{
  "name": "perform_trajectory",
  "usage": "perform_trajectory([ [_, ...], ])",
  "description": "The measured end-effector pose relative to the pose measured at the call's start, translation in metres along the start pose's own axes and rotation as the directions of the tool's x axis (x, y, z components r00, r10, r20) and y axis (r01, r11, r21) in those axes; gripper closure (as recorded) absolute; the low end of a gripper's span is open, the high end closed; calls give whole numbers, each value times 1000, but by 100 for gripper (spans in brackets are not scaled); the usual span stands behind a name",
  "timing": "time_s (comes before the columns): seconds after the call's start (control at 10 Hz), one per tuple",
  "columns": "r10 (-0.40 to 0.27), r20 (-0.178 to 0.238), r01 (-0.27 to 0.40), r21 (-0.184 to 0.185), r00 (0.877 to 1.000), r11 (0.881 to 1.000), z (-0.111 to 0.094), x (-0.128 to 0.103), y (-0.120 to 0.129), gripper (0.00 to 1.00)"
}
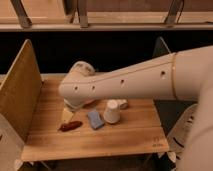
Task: Place the pepper in the ceramic bowl
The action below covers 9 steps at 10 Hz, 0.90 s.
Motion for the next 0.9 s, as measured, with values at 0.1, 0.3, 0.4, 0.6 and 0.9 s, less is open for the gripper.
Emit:
perform_trajectory([
  [0.1,-32,-21,31,-32,999,999,13,0,8,20],
  [0.3,-103,-92,95,-91,990,991,41,8,15,20],
  [0.4,-116,-108,106,-100,987,989,46,11,15,20],
  [0.6,-116,-108,105,-100,987,989,46,11,14,20],
  [0.9,-181,-126,170,-98,975,981,57,7,19,20],
])
